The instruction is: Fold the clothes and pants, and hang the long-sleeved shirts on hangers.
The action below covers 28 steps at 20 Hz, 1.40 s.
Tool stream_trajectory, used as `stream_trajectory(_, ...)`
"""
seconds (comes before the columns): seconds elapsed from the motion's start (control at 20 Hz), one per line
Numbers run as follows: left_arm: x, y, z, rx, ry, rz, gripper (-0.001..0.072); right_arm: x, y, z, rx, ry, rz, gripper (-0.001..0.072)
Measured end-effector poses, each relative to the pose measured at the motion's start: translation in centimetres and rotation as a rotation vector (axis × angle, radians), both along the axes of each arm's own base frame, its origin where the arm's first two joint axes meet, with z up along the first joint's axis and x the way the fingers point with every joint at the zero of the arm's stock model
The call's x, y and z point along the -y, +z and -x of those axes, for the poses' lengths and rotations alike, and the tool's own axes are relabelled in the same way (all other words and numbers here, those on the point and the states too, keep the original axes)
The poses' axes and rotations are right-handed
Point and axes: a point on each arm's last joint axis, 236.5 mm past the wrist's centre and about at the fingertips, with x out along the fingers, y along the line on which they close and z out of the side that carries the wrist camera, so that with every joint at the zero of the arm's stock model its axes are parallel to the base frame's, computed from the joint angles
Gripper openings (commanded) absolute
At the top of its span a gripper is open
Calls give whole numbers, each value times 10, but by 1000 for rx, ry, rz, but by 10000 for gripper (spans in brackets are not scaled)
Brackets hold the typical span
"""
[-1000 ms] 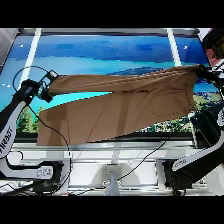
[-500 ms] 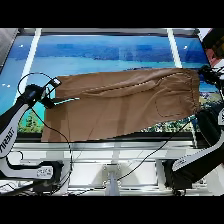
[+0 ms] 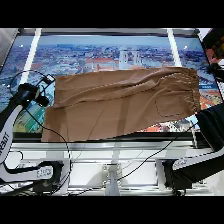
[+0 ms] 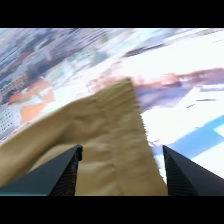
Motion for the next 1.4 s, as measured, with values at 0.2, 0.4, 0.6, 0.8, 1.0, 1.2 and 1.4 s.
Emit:
stream_trajectory(0.2,-31,15,24,79,268,98,583,4,-11,57,-167,22,-87,508)
stream_trajectory(0.4,-19,-4,46,61,462,340,589,-19,-53,123,-421,81,-264,527)
stream_trajectory(0.6,9,-19,49,32,547,529,628,-46,-82,168,-587,100,-415,564)
stream_trajectory(0.8,31,-30,51,-11,603,647,629,-62,-106,192,-671,94,-490,589)
stream_trajectory(1.0,44,-34,37,24,633,738,657,-50,-118,187,-644,37,-456,589)
stream_trajectory(1.2,56,-36,27,45,663,812,656,-49,-136,183,-643,39,-464,583)
stream_trajectory(1.4,59,-36,23,54,674,839,656,-74,-146,174,-611,140,-565,511)
